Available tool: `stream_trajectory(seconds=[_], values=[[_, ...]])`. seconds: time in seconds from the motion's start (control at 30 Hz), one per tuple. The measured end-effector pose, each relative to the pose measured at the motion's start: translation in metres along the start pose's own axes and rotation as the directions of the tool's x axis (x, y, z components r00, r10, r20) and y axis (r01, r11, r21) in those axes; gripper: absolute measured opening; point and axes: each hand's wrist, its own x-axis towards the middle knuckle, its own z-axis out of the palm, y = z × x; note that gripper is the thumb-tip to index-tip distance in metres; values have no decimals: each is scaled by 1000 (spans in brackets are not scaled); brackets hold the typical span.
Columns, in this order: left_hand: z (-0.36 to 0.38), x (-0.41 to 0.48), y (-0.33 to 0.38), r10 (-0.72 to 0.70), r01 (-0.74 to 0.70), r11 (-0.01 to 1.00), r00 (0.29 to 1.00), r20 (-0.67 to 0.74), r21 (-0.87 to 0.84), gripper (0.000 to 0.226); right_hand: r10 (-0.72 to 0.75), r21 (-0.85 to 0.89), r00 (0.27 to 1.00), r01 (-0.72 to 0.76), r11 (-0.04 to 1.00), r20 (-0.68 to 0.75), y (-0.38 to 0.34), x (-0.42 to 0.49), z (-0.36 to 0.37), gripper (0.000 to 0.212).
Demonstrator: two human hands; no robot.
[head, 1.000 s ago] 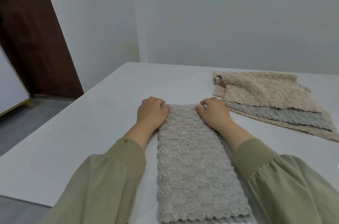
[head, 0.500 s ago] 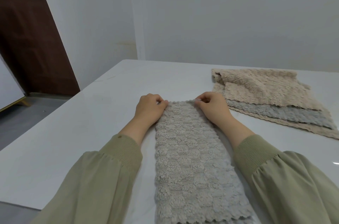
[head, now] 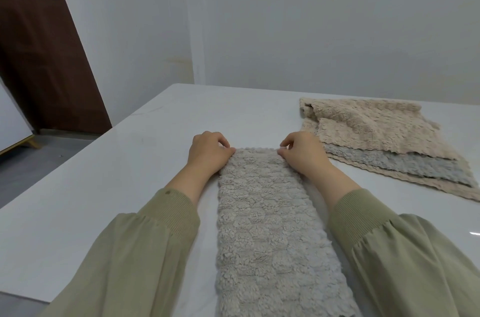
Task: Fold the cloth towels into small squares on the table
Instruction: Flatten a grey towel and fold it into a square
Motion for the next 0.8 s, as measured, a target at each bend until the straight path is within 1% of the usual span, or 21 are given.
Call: stream_trajectory(seconds=[0.03, 0.1, 0.17, 0.23, 0.3, 0.37, 0.43, 0.5, 0.53, 0.57, 0.6, 0.63, 0.7, 0.73, 0.77, 0.8], values=[[-1, 1, 0, 3, -4, 1000, 1000, 15, 29, 17, -7, 20, 1000, 7, 1000, 19, 2, 0, -1, 21], [-5, 1, -1, 4, -9, 996, 999, 53, 85, 26, -35, 30, 998, 33, 999, 53, 2, -1, -4, 20], [-8, 0, 0, -8, 0, 996, 997, 82, 93, 24, -61, 20, 995, 60, 998, 75, 2, 0, -6, 17], [-10, -2, 0, -3, -2, 998, 996, 90, 55, 21, -75, -7, 994, 75, 997, 80, 1, -2, -4, 14], [-11, -5, 2, 32, -32, 999, 999, 35, -13, 18, -78, 36, 997, 77, 996, 17, 0, -4, -1, 10], [-11, -9, 6, 55, -61, 994, 997, -63, -94, 16, -49, 140, 994, 62, 988, -95, -1, -4, 0, 6], [-11, -10, 9, 55, -75, 986, 989, -134, -151, 14, -14, 259, 988, 54, 964, -154, -3, -2, -2, 3], [-11, -8, 9, 43, -67, 978, 991, -123, -198, 14, 6, 355, 994, 33, 934, -108, -4, 0, -4, 22], [-11, -8, 8, 33, -54, 974, 995, -98, -219, 22, 7, 369, 998, 13, 929, -55, -4, 0, -5, 32], [-10, -6, 6, 23, -37, 972, 998, -65, -231, 32, 4, 350, 1000, -3, 937, -3, -3, 0, -5, 36], [-11, -6, 6, 6, -13, 974, 1000, -30, -228, 38, 4, 303, 999, -16, 953, 41, -3, -1, -6, 34], [-11, -5, 5, -7, 6, 976, 1000, -4, -217, 37, 8, 251, 998, -26, 968, 69, -2, -1, -6, 27], [-11, -6, 5, -25, 27, 983, 1000, 14, -183, 21, 25, 210, 997, -41, 977, 79, -3, -1, -7, 9], [-12, -6, 5, -37, 38, 984, 999, 8, -174, 11, 31, 207, 997, -44, 977, 64, -4, -2, -8, 8], [-14, -7, 6, -54, 51, 981, 998, -11, -186, 3, 36, 206, 999, -42, 978, 36, -5, -2, -9, 15], [-16, -8, 8, -67, 56, 975, 997, -44, -213, 4, 46, 213, 999, -44, 976, -4, -6, -2, -11, 20]])
